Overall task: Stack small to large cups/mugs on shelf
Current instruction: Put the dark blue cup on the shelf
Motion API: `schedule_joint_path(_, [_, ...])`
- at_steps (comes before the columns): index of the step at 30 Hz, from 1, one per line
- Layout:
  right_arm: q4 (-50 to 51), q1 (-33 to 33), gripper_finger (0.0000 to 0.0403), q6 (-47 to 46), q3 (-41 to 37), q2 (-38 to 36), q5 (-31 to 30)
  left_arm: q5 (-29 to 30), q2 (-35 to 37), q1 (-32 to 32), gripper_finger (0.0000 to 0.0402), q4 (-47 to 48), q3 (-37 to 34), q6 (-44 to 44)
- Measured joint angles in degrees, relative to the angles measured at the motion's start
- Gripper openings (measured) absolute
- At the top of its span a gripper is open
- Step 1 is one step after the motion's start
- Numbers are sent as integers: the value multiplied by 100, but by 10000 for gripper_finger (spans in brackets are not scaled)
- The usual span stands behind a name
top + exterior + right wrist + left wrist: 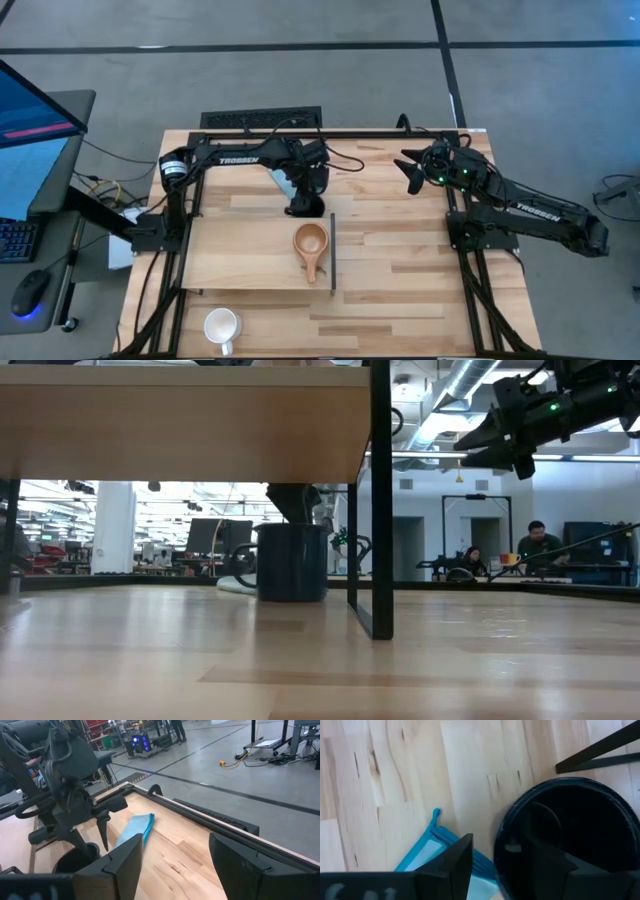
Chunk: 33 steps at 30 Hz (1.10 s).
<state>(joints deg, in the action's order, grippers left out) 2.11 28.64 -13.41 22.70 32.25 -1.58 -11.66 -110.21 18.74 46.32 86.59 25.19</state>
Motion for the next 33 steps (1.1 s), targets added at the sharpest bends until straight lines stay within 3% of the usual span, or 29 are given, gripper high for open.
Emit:
schedule_joint_path(10, [0,2,249,-2,0,-2,0,3,0,2,154,77,0,43])
schedule_joint_path(21, [1,1,249,-4,0,-2,0,10,0,2,58,77,0,49])
schedule_joint_path(29, [1,1,249,-7,0,-2,0,83,-20,2,12,128,14,72])
schedule_joint_path(33, [2,1,249,-9,0,-2,0,145,-20,2,10,129,15,54])
